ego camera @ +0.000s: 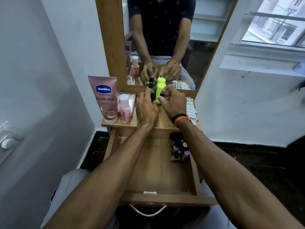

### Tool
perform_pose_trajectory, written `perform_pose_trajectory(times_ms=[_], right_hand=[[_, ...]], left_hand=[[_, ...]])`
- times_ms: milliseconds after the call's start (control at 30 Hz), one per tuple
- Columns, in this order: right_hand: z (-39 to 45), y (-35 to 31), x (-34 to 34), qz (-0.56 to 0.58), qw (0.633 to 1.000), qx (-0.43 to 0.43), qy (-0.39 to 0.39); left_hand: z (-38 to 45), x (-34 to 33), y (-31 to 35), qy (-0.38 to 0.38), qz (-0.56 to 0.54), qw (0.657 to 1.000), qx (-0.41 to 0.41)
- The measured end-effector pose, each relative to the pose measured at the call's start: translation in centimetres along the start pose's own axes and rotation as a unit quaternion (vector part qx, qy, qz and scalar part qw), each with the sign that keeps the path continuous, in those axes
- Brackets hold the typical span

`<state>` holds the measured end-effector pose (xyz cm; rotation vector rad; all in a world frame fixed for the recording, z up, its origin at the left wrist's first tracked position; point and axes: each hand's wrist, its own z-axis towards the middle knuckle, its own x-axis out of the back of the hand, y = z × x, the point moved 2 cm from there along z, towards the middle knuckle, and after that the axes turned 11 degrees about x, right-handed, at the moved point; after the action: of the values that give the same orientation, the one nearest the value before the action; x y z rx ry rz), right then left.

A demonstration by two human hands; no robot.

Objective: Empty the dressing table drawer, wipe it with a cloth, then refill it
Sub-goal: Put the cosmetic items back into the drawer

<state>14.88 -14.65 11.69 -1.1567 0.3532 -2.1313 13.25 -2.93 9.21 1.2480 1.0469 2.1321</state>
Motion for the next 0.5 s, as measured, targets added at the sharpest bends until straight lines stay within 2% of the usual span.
perform_pose_trajectory(times_ms=[233, 500], right_hand=[[-0.3, 0.5, 0.3, 0.012, 1.000, 0.019, -0.014], [-0.4, 0.8, 0.3, 0.001, 0.999, 0.026, -0.026]], left_hand=[[0.9, 0.0, -0.2, -0.015, -0.015, 1.000, 0.006], [1.2, 0.4, -0.4, -0.046, 0.016, 0.999, 0.009]])
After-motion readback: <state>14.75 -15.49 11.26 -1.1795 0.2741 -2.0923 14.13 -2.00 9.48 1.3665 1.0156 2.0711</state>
